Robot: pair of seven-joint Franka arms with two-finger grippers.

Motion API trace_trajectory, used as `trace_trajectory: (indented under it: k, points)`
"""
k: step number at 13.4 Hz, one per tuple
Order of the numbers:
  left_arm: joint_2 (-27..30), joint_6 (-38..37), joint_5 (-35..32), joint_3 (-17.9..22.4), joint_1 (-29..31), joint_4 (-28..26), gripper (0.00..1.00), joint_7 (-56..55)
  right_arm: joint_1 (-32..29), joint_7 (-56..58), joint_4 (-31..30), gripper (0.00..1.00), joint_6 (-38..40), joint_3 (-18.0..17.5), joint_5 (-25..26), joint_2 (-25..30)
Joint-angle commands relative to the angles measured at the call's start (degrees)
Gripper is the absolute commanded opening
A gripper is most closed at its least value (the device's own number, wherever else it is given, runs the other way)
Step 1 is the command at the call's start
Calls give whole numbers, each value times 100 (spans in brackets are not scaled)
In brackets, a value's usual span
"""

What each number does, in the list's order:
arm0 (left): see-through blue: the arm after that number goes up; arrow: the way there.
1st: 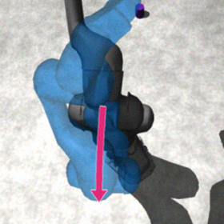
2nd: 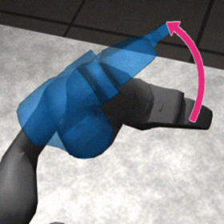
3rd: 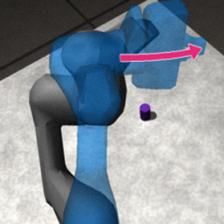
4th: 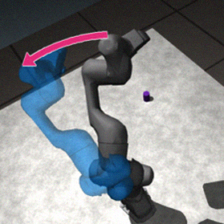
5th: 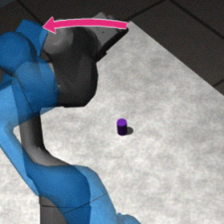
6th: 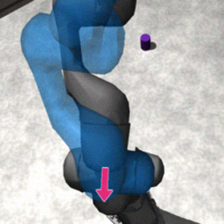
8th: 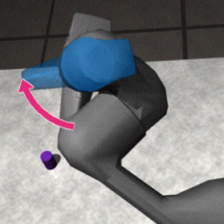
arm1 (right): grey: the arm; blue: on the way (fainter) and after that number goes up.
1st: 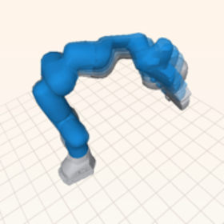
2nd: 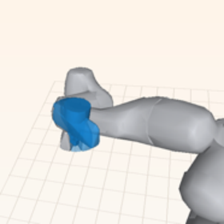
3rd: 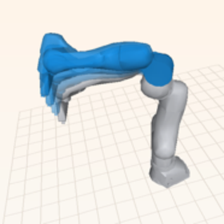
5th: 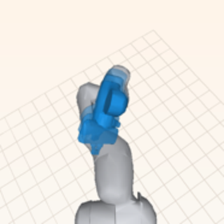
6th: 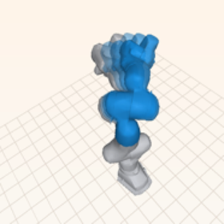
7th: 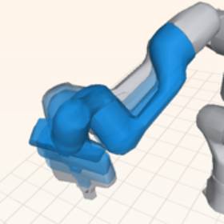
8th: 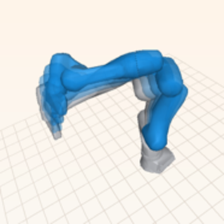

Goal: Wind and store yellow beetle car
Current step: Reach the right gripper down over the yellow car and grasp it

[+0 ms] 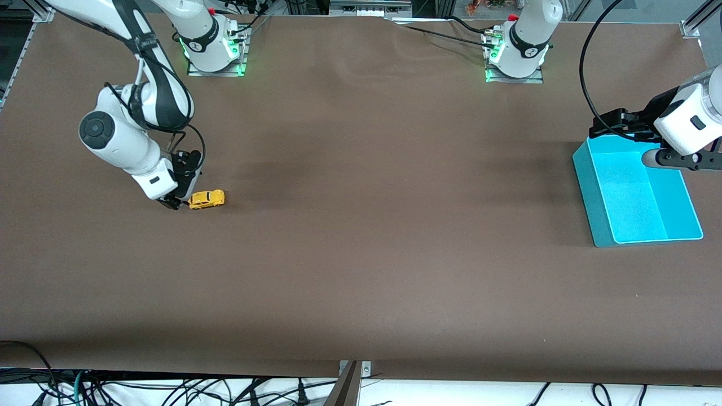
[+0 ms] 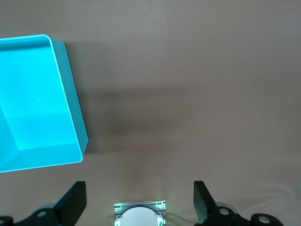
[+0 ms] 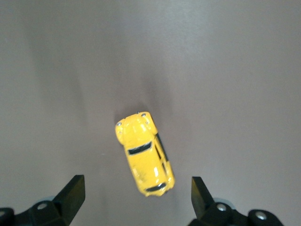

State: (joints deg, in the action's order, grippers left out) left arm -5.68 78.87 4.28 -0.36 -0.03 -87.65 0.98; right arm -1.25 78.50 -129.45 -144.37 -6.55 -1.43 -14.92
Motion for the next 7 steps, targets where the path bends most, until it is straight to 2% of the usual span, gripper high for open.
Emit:
trace_trajectory:
  k: [1,5,6,7]
  points:
    - [-73,-21,-156,-25,3,143,100,304,-25,875,-19,100,-529,-13,11,-317]
    - [-152,6,-138,-8,29,143,100,780,-33,956,-71,100,-705,-13,-24,-511]
    - [-152,6,-138,-8,29,143,100,772,-33,956,-98,96,-732,-13,-33,-512]
    - [-152,6,-138,1,20,143,100,702,-33,956,-107,86,-732,-13,-33,-512]
